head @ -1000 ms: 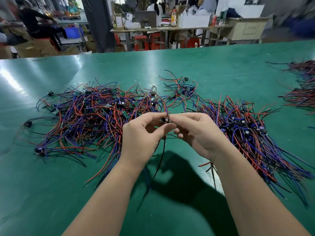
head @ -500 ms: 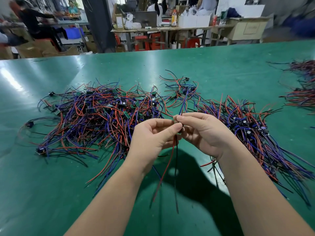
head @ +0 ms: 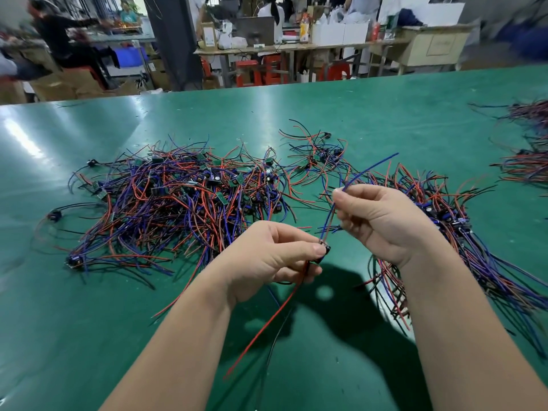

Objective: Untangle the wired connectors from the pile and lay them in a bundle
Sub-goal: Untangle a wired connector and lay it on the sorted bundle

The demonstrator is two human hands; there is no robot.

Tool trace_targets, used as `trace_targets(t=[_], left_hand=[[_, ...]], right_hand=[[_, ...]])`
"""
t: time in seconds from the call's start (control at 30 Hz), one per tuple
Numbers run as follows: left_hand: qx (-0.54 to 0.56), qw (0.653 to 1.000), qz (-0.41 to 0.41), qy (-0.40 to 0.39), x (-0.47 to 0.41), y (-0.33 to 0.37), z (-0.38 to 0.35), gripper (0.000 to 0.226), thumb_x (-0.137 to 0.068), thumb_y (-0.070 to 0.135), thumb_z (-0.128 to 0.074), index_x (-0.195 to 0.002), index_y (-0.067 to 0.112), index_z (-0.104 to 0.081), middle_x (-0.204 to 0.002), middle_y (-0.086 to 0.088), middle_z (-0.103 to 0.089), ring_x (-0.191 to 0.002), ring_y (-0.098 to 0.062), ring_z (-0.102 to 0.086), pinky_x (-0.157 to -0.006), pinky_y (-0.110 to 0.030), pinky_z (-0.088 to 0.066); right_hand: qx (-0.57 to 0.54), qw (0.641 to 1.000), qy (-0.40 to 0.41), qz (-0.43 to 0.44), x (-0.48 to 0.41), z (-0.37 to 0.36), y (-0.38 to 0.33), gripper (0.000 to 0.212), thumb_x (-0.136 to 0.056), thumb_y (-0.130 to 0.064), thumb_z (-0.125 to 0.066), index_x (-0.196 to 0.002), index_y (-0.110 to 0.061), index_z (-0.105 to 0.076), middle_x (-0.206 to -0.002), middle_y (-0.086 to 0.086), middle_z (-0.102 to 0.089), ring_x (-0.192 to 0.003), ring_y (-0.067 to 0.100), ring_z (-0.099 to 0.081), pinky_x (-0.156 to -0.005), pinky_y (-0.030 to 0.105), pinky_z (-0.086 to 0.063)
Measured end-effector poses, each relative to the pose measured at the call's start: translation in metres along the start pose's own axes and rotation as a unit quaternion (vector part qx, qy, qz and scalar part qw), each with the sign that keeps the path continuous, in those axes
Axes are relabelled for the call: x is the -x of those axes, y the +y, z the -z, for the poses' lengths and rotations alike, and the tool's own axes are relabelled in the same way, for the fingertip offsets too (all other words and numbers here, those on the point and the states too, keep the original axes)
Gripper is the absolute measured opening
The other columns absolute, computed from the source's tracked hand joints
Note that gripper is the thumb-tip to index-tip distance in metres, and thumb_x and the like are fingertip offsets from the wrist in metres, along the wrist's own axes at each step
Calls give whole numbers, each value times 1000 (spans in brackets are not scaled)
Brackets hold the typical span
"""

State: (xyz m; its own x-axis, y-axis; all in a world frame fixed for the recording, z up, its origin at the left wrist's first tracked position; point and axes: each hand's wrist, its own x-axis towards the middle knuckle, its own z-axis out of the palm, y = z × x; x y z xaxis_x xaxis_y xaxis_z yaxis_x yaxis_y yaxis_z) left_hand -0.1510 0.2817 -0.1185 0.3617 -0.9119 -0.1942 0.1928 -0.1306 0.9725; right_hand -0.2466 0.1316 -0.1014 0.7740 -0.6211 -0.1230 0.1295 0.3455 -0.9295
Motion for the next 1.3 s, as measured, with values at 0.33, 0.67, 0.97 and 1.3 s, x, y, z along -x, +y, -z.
trace_targets(t=[0.33,0.67,0.97,1.3], left_hand=[[-88,992,33,-81,5,-3,-6,12,-84,6,-69,-87,16,-74,-65,6,-68,-60,-10,-68,-52,-15,-48],[-149,977,18,-153,7,-4,-5,22,-84,13,-66,-104,22,-71,-63,9,-58,-67,-14,-60,-58,-13,-44],[87,986,-116,-80,5,4,0,21,-59,16,-83,-73,28,-73,-66,5,-67,-60,-7,-61,-64,-23,-47],[69,923,-319,205,-10,-5,-4,30,-63,13,-81,-77,18,-55,-65,8,-60,-60,-7,-54,-62,-18,-45]], right_hand=[[-13,990,110,91,-3,14,-9,15,-70,-1,-74,-67,-9,-63,-53,0,-64,-45,8,-60,-44,15,-48],[34,976,187,106,-5,18,-11,39,-84,-8,-62,-49,-17,-48,-39,-5,-43,-28,10,-37,-34,10,-24],[6,995,104,8,-4,12,-10,43,-100,-44,-38,-81,-12,-61,-52,-1,-59,-38,10,-53,-37,13,-37],[-1,994,-113,11,8,-25,14,6,-60,-18,-71,-57,-13,-71,-55,-1,-64,-46,5,-57,-44,12,-43]])
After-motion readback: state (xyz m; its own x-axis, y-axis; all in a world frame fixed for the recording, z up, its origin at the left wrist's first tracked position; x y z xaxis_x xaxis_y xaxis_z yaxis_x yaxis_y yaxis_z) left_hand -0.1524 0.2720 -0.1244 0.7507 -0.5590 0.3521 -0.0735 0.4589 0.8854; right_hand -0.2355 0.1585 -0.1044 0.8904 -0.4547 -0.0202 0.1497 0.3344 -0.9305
